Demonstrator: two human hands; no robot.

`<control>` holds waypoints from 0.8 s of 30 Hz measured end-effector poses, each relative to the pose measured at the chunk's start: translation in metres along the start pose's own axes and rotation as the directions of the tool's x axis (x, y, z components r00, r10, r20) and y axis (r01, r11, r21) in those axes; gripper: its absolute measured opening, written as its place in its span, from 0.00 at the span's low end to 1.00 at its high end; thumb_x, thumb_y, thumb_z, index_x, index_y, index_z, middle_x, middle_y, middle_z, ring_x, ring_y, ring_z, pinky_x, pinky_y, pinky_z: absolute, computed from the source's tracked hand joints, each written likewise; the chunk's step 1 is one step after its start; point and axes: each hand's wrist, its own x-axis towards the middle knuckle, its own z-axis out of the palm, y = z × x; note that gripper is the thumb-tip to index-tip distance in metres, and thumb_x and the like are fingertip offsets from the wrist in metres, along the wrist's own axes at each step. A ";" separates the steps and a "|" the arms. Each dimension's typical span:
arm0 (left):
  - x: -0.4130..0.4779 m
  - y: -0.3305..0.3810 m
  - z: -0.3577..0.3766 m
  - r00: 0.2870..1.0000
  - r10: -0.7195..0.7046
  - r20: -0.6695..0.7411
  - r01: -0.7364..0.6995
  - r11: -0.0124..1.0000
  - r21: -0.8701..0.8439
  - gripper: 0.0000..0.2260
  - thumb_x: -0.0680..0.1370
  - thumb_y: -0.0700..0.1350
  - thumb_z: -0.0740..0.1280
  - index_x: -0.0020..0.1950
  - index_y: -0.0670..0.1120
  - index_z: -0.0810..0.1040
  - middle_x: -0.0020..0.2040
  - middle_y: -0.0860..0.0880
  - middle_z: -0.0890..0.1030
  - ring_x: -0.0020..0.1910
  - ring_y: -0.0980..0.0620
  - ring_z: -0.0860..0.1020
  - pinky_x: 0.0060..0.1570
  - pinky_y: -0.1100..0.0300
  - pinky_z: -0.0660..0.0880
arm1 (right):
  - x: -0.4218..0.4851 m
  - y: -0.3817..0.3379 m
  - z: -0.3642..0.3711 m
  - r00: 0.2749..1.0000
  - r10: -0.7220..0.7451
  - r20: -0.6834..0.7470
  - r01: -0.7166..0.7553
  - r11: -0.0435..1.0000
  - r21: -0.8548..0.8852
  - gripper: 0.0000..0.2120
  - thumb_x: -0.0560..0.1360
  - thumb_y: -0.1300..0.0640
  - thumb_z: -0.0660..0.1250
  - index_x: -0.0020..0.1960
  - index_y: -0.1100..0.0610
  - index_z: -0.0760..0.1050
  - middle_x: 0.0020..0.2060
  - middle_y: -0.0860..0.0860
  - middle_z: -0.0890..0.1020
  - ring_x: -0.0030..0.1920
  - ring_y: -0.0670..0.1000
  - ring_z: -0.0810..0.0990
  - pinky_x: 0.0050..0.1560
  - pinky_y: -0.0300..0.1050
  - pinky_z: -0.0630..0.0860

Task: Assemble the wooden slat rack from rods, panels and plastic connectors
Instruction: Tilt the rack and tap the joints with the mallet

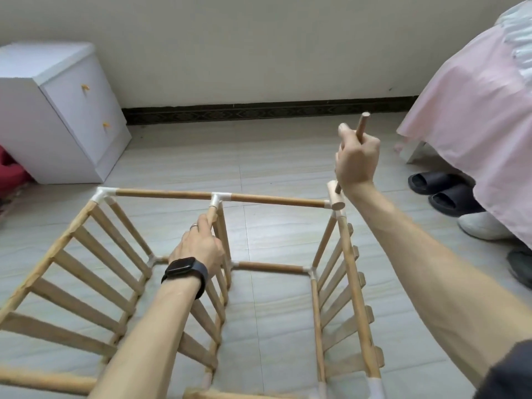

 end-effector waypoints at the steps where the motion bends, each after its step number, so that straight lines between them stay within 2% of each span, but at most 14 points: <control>1: -0.001 0.000 0.000 1.000 -0.002 0.003 0.002 1.000 0.002 0.16 0.81 0.43 0.53 0.69 0.49 0.62 0.46 0.49 0.73 0.43 0.46 0.75 0.39 0.52 0.70 | 0.010 -0.010 -0.001 0.999 -0.026 -0.020 0.028 0.998 0.055 0.21 0.74 0.51 0.65 0.26 0.51 0.59 0.23 0.51 0.61 0.26 0.54 0.60 0.28 0.51 0.59; 3: 0.000 -0.001 0.001 1.000 -0.004 -0.001 0.004 1.000 0.014 0.16 0.81 0.43 0.53 0.69 0.49 0.62 0.45 0.49 0.73 0.42 0.46 0.74 0.37 0.53 0.68 | 0.023 -0.017 -0.005 0.993 -0.106 -0.051 0.113 0.981 0.161 0.23 0.75 0.51 0.65 0.24 0.50 0.60 0.21 0.48 0.60 0.22 0.51 0.58 0.25 0.46 0.57; 4: 0.001 -0.002 0.001 1.000 -0.003 -0.003 0.003 1.000 0.019 0.16 0.81 0.43 0.53 0.69 0.49 0.62 0.44 0.49 0.72 0.41 0.47 0.74 0.36 0.53 0.67 | 0.021 -0.013 -0.010 0.992 -0.109 -0.070 0.118 0.984 0.132 0.23 0.75 0.51 0.65 0.25 0.50 0.61 0.21 0.49 0.61 0.23 0.51 0.59 0.26 0.48 0.57; 7: -0.002 0.002 -0.001 1.000 -0.004 -0.005 0.004 1.000 0.021 0.15 0.81 0.43 0.53 0.68 0.48 0.62 0.44 0.49 0.73 0.42 0.47 0.74 0.36 0.53 0.67 | 0.005 0.008 -0.021 0.994 -0.030 -0.104 0.020 0.995 -0.102 0.19 0.75 0.53 0.63 0.29 0.59 0.64 0.27 0.55 0.64 0.31 0.57 0.62 0.32 0.61 0.63; 8: -0.003 0.003 -0.002 1.000 -0.002 -0.001 0.002 1.000 0.023 0.15 0.81 0.43 0.53 0.68 0.48 0.62 0.45 0.48 0.73 0.42 0.46 0.74 0.37 0.53 0.68 | 0.009 0.007 -0.023 0.995 -0.011 -0.100 0.001 0.995 -0.099 0.18 0.75 0.54 0.63 0.29 0.58 0.63 0.27 0.55 0.63 0.32 0.58 0.62 0.33 0.63 0.62; 9: -0.003 0.005 -0.003 1.000 0.000 -0.001 0.000 1.000 0.022 0.14 0.81 0.43 0.52 0.67 0.48 0.62 0.45 0.48 0.73 0.42 0.46 0.74 0.38 0.52 0.69 | 0.016 0.000 -0.022 0.995 -0.032 -0.096 0.026 0.998 -0.056 0.19 0.75 0.54 0.63 0.28 0.54 0.62 0.26 0.54 0.62 0.30 0.58 0.61 0.31 0.61 0.61; 11: -0.003 0.005 -0.004 1.000 -0.008 0.006 0.007 1.000 0.020 0.14 0.81 0.42 0.52 0.67 0.47 0.63 0.45 0.48 0.74 0.42 0.46 0.75 0.39 0.51 0.70 | 0.033 -0.018 -0.022 0.986 -0.095 -0.136 0.106 0.991 0.079 0.22 0.75 0.52 0.65 0.25 0.49 0.60 0.22 0.50 0.61 0.24 0.53 0.59 0.25 0.51 0.58; 13: -0.002 0.005 -0.004 1.000 -0.010 0.002 0.010 1.000 0.023 0.13 0.81 0.42 0.52 0.66 0.47 0.63 0.45 0.47 0.74 0.43 0.45 0.75 0.40 0.51 0.70 | 0.039 -0.016 -0.021 0.982 -0.075 -0.171 0.113 0.968 0.225 0.24 0.75 0.49 0.65 0.24 0.49 0.60 0.21 0.47 0.60 0.22 0.51 0.58 0.25 0.47 0.57; 16: -0.002 0.003 -0.002 1.000 -0.022 -0.009 0.022 1.000 0.017 0.12 0.81 0.43 0.53 0.65 0.47 0.63 0.42 0.49 0.73 0.38 0.47 0.74 0.35 0.53 0.69 | 0.015 0.013 -0.015 0.986 0.038 -0.162 -0.032 0.999 0.037 0.22 0.76 0.50 0.63 0.26 0.50 0.60 0.23 0.50 0.63 0.29 0.54 0.62 0.32 0.56 0.62; 17: -0.003 0.002 -0.001 1.000 -0.018 -0.013 0.018 1.000 0.017 0.12 0.81 0.43 0.53 0.64 0.48 0.63 0.41 0.49 0.73 0.37 0.48 0.74 0.34 0.54 0.68 | 0.009 0.020 -0.015 0.990 0.046 -0.133 -0.052 0.998 -0.041 0.22 0.76 0.50 0.63 0.27 0.51 0.60 0.23 0.50 0.63 0.30 0.54 0.63 0.34 0.56 0.62; 19: 0.000 0.001 -0.001 1.000 -0.020 -0.015 0.021 1.000 0.019 0.12 0.81 0.44 0.54 0.65 0.48 0.64 0.40 0.50 0.73 0.36 0.49 0.74 0.33 0.54 0.69 | 0.003 0.023 -0.018 0.998 0.037 -0.054 -0.044 0.991 -0.129 0.21 0.76 0.48 0.61 0.28 0.53 0.60 0.23 0.50 0.64 0.29 0.54 0.64 0.35 0.55 0.63; 21: 0.000 0.000 -0.002 0.999 -0.044 -0.017 0.044 0.999 0.017 0.14 0.80 0.44 0.55 0.65 0.49 0.64 0.42 0.50 0.73 0.38 0.48 0.75 0.36 0.53 0.71 | -0.009 0.012 -0.032 0.998 0.042 -0.057 -0.050 0.989 -0.143 0.21 0.78 0.46 0.60 0.30 0.53 0.63 0.25 0.50 0.67 0.30 0.54 0.67 0.36 0.54 0.65; 23: -0.001 -0.003 -0.001 0.998 -0.031 -0.062 0.032 0.999 0.012 0.17 0.79 0.46 0.58 0.68 0.50 0.65 0.46 0.49 0.74 0.43 0.46 0.76 0.41 0.52 0.74 | -0.030 0.002 -0.057 0.999 0.025 -0.034 -0.030 0.986 -0.164 0.20 0.80 0.44 0.57 0.33 0.53 0.65 0.31 0.48 0.72 0.35 0.48 0.72 0.40 0.48 0.69; 24: -0.003 -0.002 -0.001 0.996 -0.009 -0.085 0.010 1.000 0.010 0.19 0.78 0.46 0.59 0.69 0.50 0.65 0.49 0.48 0.74 0.45 0.46 0.76 0.43 0.51 0.74 | -0.046 -0.003 -0.072 1.000 0.016 0.000 -0.016 0.973 -0.231 0.20 0.81 0.44 0.55 0.35 0.52 0.67 0.36 0.48 0.74 0.40 0.46 0.73 0.44 0.45 0.68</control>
